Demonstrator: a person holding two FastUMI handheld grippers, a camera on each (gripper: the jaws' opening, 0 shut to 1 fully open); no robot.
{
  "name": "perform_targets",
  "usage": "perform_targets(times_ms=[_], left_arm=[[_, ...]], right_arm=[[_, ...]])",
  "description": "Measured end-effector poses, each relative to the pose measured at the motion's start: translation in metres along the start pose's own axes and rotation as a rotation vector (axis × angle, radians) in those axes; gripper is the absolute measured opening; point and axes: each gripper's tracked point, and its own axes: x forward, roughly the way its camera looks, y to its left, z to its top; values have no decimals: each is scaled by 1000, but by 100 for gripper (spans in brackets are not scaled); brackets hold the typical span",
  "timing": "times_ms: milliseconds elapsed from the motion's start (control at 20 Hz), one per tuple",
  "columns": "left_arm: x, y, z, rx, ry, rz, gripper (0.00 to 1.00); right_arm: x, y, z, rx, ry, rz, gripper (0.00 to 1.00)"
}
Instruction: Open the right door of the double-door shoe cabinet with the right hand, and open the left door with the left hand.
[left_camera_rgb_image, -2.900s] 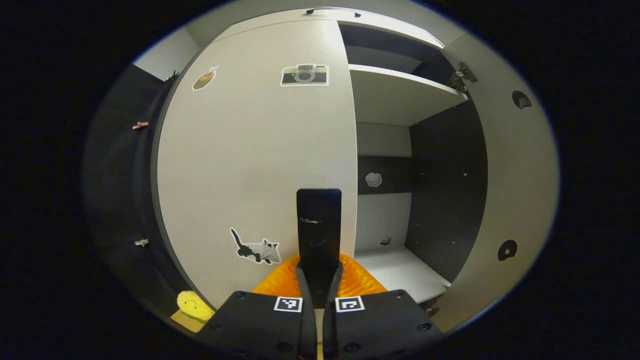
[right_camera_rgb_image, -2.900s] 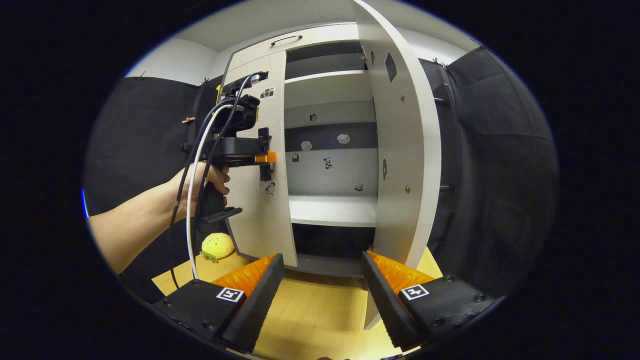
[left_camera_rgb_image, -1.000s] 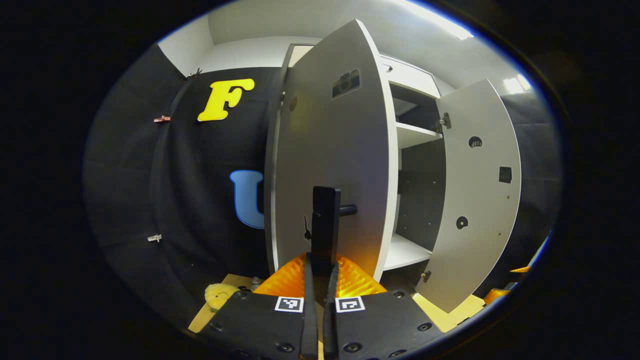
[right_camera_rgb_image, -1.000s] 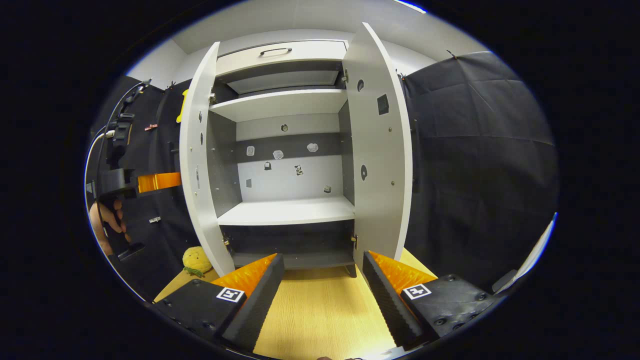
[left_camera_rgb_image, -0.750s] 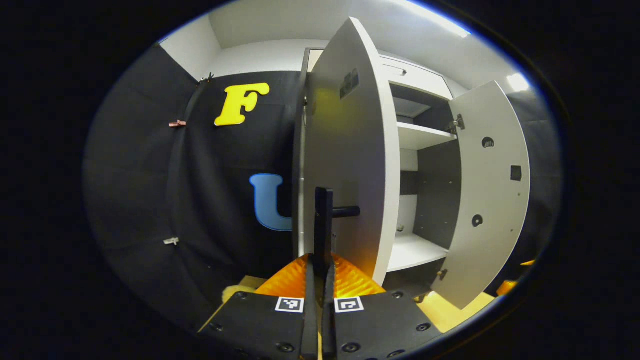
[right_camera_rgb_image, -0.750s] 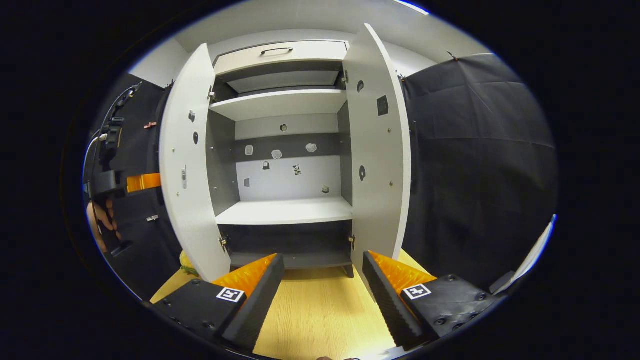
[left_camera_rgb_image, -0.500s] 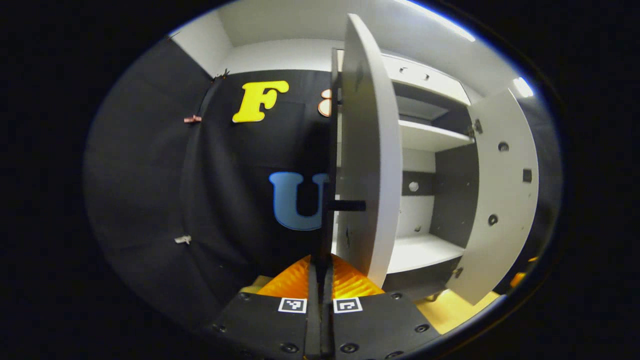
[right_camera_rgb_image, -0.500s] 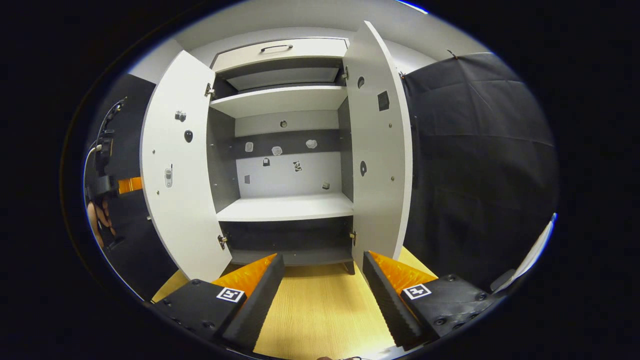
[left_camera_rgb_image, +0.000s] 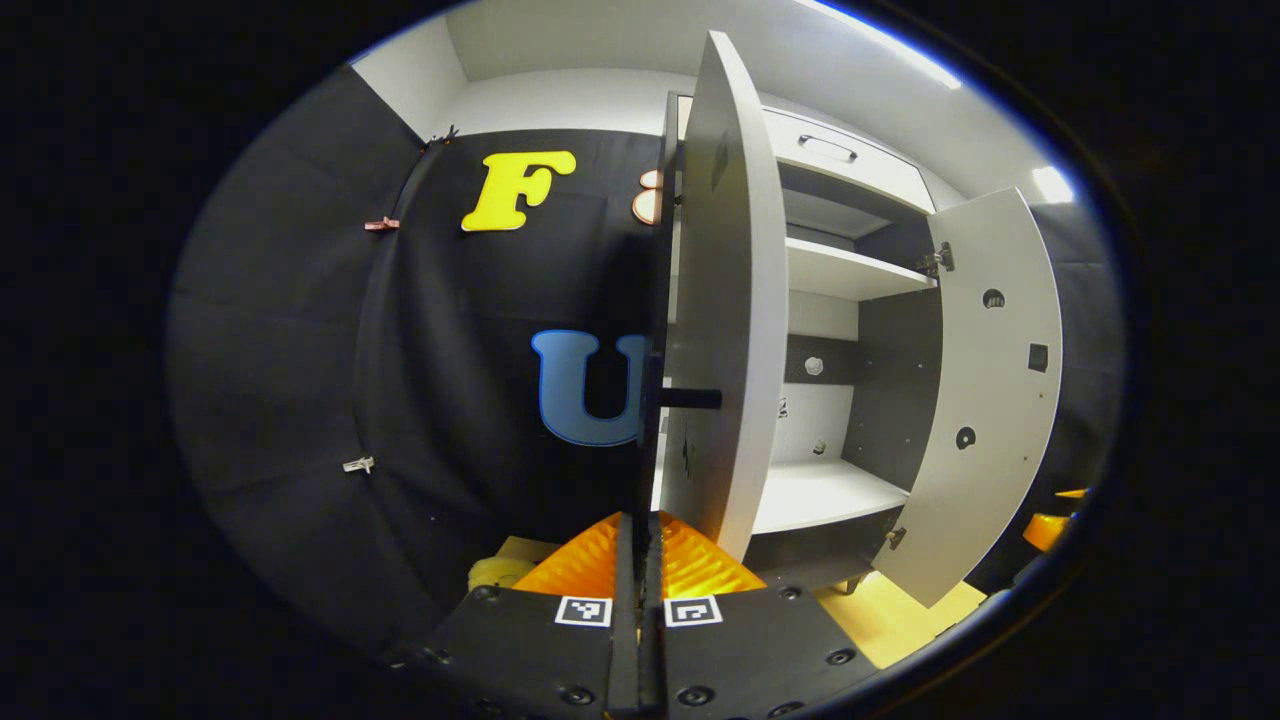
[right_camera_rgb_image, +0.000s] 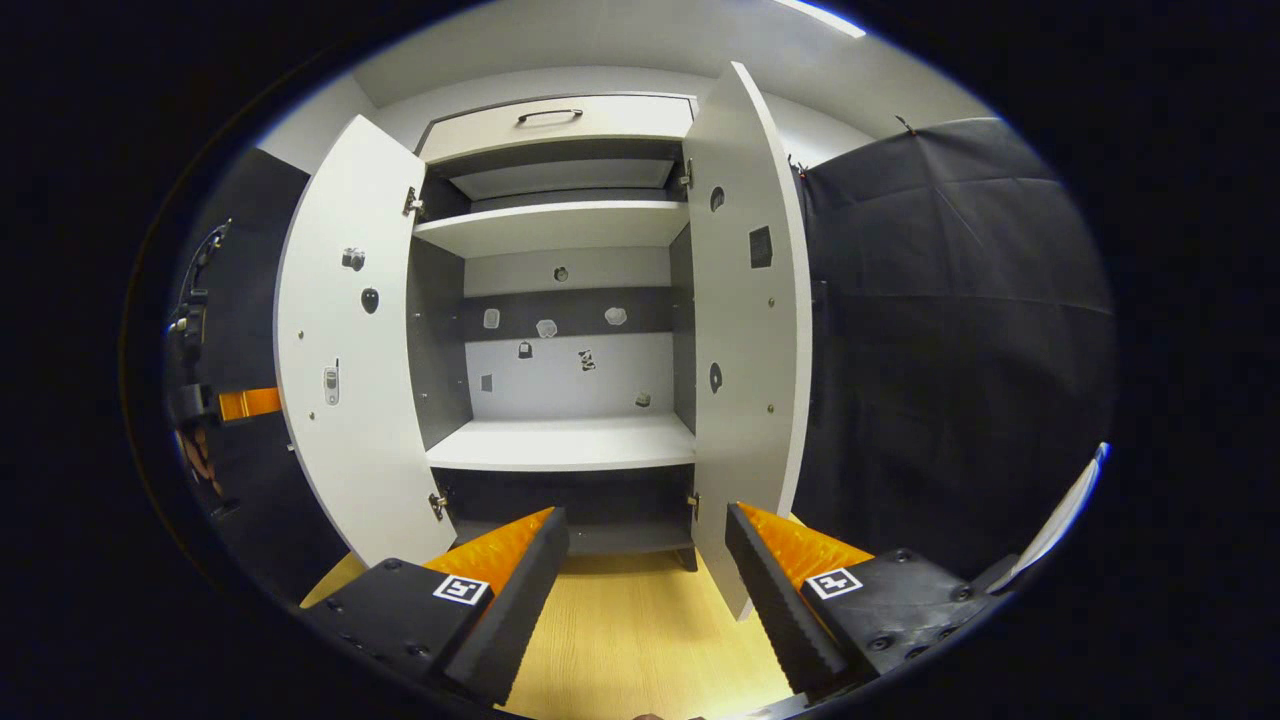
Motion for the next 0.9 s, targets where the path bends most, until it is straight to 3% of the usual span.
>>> perform_targets(times_ms=[250, 450, 550, 800, 900], left_arm=[[-46, -27, 12, 99, -11, 78, 3], [-70, -79, 10, 132, -39, 104, 7], [-77, -105, 3, 119, -78, 128, 18], [-82, -168, -39, 72, -54, 89, 92], [-88, -180, -49, 54, -47, 92, 97]], right_arm=[[17, -27, 17, 6, -10, 4, 100], [23, -53, 27, 5, -19, 13, 99], [20, -64, 30, -1, -48, 12, 99], [6, -75, 4, -22, -27, 58, 98], [1, -69, 0, 23, -22, 101, 98]])
